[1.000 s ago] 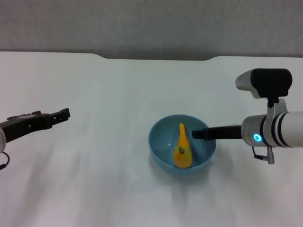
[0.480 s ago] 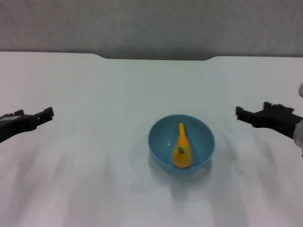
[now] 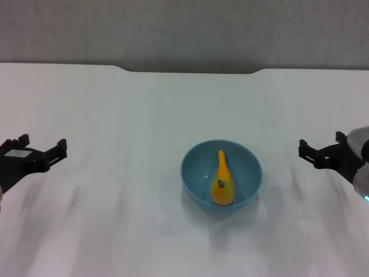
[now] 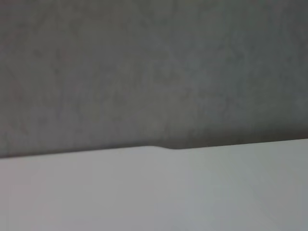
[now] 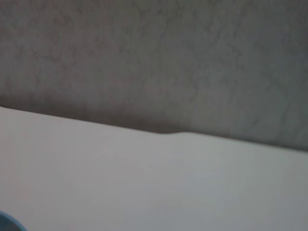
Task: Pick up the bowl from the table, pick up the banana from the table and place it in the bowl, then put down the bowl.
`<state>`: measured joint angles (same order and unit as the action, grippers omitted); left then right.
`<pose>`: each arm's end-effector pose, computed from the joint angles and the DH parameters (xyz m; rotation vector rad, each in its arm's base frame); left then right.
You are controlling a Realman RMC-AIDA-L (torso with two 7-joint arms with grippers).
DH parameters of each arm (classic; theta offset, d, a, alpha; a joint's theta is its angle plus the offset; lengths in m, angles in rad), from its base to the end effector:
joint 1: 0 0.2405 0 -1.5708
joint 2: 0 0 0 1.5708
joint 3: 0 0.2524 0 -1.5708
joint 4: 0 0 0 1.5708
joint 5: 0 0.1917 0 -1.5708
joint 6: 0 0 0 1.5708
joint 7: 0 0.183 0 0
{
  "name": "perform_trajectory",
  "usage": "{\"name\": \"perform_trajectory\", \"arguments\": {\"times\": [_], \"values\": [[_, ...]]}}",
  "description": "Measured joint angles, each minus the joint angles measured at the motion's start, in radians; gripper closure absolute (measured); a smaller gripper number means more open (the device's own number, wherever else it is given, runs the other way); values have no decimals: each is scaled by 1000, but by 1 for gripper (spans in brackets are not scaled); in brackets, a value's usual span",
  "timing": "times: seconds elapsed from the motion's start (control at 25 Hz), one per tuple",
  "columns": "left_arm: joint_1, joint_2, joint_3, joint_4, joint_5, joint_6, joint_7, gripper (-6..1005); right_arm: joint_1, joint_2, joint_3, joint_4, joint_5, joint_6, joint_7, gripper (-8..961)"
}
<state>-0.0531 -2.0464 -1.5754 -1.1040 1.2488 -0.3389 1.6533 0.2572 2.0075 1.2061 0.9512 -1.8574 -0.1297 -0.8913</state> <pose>-0.3109 0.3512 0.0078 -1.8474 -0.8576 -0.4049 0.2949 0.3832 -0.0358 -1.8273 0.7708 0.2384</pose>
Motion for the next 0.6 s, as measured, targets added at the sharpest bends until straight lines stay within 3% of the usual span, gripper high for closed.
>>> {"name": "perform_trajectory", "arguments": {"times": [0.04,0.24,0.44,0.6], "values": [[0,0,0,0,0,0,0,97,0,0,0,0,0,0,0,56],[-3,-1,56,59,-314,-16,376,97,13,-1,-204,-81,-52,-307,43,57],[-5,-2,107,149,-561,-134,716,97,53,2,-413,-254,-172,-643,314,59],[-47,-3,144,297,-739,-307,1002,97,90,3,-503,-383,-250,-785,548,60]]}}
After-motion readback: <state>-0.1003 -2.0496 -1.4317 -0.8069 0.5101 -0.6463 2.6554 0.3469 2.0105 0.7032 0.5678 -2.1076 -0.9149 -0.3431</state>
